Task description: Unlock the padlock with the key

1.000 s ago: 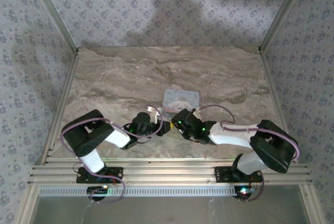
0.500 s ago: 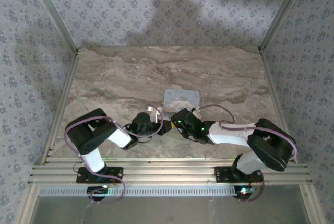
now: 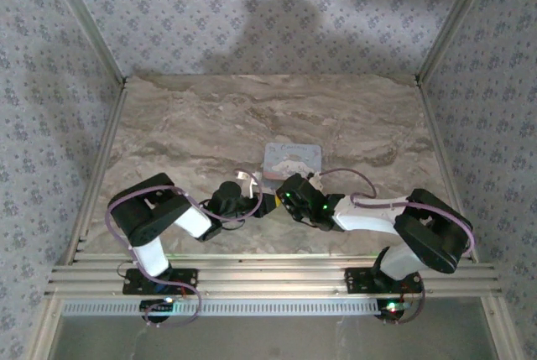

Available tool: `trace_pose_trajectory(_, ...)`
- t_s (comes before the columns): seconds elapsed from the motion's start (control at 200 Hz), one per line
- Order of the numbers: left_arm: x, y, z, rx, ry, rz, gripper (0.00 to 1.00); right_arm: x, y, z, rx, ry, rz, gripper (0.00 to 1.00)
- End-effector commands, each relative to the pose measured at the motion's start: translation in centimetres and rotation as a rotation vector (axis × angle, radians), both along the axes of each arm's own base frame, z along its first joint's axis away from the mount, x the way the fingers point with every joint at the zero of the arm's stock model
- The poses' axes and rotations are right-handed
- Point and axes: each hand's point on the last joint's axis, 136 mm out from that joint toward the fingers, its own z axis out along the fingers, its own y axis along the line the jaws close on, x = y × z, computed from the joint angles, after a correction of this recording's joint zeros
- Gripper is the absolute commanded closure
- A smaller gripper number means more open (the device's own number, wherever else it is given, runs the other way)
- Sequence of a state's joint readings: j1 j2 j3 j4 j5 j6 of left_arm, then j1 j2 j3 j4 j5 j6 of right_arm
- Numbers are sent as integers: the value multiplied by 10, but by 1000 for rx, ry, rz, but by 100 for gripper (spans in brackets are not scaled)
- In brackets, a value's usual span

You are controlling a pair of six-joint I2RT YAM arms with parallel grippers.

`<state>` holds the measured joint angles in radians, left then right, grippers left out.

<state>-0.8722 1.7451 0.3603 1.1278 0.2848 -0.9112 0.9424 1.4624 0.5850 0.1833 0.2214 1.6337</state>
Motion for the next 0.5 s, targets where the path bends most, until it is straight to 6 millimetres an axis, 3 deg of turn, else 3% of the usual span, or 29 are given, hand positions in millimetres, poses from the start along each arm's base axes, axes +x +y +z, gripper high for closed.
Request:
trace_pose_trajectory(0.0,-2,-6,13,-55,-29,-23,100,-1,-9,-8,-68,-1,-11,89)
trace_pose_trajectory(0.13,-3,-5,13,-52,-31,-24,100,-5,-11,-6,-140,7,24,93)
trace_pose_trajectory(0.24,-3,-4,13,-38,-38,-25,80,-11,-15,-6,-226,33,72,100)
trace_pose_trajectory(0.325,-3,-1,13,-16,-49,-24,69,-19,-22,-9,-286,63,118,100)
trace_pose_trajectory(0.495,-4,9,10,64,-64,-15,63,-37,-33,-16,-401,120,242,100)
